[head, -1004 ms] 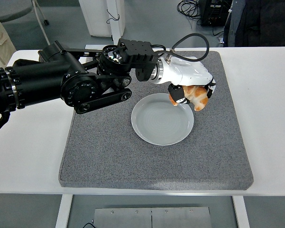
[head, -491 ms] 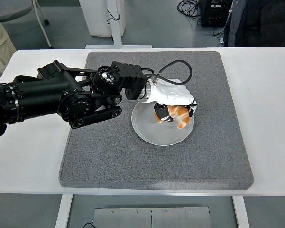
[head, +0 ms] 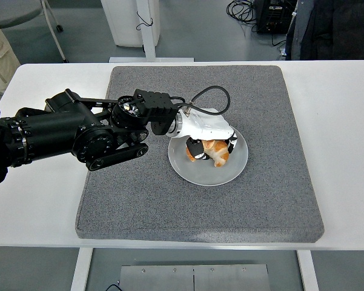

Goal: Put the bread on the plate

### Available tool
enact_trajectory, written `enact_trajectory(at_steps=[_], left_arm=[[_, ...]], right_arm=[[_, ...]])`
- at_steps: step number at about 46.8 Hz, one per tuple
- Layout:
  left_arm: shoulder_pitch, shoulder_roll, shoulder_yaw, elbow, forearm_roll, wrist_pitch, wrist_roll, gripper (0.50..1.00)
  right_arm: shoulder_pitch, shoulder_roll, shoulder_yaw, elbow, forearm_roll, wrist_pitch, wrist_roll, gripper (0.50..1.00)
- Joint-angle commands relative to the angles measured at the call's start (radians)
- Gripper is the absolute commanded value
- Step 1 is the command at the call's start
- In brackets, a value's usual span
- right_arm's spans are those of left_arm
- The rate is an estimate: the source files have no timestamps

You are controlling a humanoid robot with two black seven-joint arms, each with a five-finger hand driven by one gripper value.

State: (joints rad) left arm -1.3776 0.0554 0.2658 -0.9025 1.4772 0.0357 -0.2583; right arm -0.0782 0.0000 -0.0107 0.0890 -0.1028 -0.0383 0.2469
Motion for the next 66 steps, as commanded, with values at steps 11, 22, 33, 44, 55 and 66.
enact_trajectory(at_steps=[11,22,33,44,55,66], left_arm=[[0.018,0.001,0.0,0.007,0.0,0.009,-0.001,0.5],[0.014,0.004,0.001,0.005,-0.015,0.0,-0.007,1.0],[-0.003,0.017,-0.003,0.002,-0.02,-0.004,-0.013,1.0],[-0.07,0.05,-0.016,-0.012,-0.118,-0.046,-0.015,1.0],[-0.175,0.083,-0.017,-0.01,-0.371,-0.085,-0.013,1.0],[-0.187,0.124,-0.082,-0.003,-0.538,-0.088,-0.012,1.0]], right_arm=[[0.0,0.0,0.0,0.0,0.0,0.0,0.0,1.0],[0.0,0.0,0.0,0.0,0.0,0.0,0.0,1.0],[0.0,0.0,0.0,0.0,0.0,0.0,0.0,1.0],[0.0,0.0,0.0,0.0,0.0,0.0,0.0,1.0],[0.0,0.0,0.0,0.0,0.0,0.0,0.0,1.0],[0.0,0.0,0.0,0.0,0.0,0.0,0.0,1.0]])
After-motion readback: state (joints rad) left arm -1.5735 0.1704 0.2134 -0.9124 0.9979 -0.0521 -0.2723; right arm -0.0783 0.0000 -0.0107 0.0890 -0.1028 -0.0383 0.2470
